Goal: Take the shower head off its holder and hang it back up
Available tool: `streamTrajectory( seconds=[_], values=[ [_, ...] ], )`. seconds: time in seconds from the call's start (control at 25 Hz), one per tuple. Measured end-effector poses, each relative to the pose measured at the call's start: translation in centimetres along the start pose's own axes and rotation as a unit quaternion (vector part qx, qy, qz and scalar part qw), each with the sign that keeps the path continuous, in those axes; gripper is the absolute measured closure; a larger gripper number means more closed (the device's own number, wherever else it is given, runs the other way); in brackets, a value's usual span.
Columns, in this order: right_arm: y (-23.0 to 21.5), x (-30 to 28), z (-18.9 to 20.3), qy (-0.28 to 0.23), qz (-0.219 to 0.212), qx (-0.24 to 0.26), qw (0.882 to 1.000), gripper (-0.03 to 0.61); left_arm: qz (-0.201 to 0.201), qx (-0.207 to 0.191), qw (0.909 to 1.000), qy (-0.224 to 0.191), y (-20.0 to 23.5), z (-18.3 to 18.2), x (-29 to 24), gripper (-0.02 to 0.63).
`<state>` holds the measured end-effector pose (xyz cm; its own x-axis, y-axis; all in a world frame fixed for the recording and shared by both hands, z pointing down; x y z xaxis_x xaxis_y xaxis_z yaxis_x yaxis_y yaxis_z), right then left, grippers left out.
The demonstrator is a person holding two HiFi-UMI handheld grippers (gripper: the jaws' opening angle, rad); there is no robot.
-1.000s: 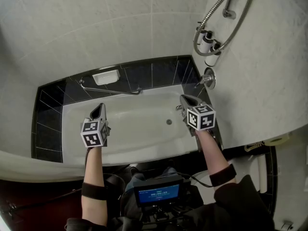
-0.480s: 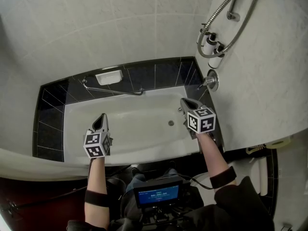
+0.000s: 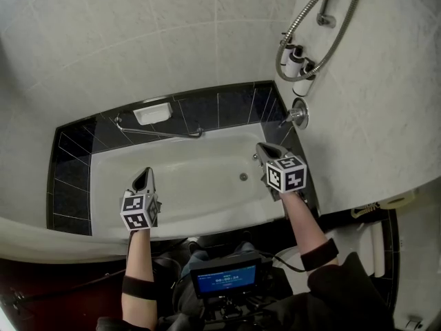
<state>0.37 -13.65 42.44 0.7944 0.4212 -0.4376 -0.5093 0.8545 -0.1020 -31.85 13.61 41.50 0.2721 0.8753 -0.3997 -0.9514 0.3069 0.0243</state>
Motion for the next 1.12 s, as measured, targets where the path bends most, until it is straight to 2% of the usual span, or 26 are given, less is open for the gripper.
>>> streamTrajectory(
  seconds=[0.4,0.92,1.0,1.12],
  values=[
    [-0.8,0.4,0.1,-0.004,0.018,0.004,1.000,0.560,0.016,-0.006,0.9999,0.000,-1.3,-0.4,-0.8,0.614],
    [-2.1,-0.9,1.3,0.008,0.028,0.000,1.000,0.560,0.016,-0.007,0.9998,-0.009,-1.2,-1.1,-3.1,0.613],
    [-1.5,-0.8,2.0,0.019,0.025,-0.003,0.999,0.558,0.020,-0.017,0.9996,-0.010,-1.2,-2.0,-3.1,0.570],
    [-1.0,-0.2,0.7,0.013,0.020,-0.012,1.000,0.560,0.035,-0.053,0.9977,-0.023,-1.6,-6.9,-3.7,0.516]
  ],
)
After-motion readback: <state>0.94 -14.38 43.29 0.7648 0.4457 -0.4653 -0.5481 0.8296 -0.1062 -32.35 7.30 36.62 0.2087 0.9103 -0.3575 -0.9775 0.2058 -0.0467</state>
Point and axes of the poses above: the fingertips, and each gripper's own axes: x backward along the fingers, y to its left, z out of its underside, the point moved 9 cm from there along x, backward along the fingers, and after that the axes turned 3 degrees about x, right-handed, at the moved point
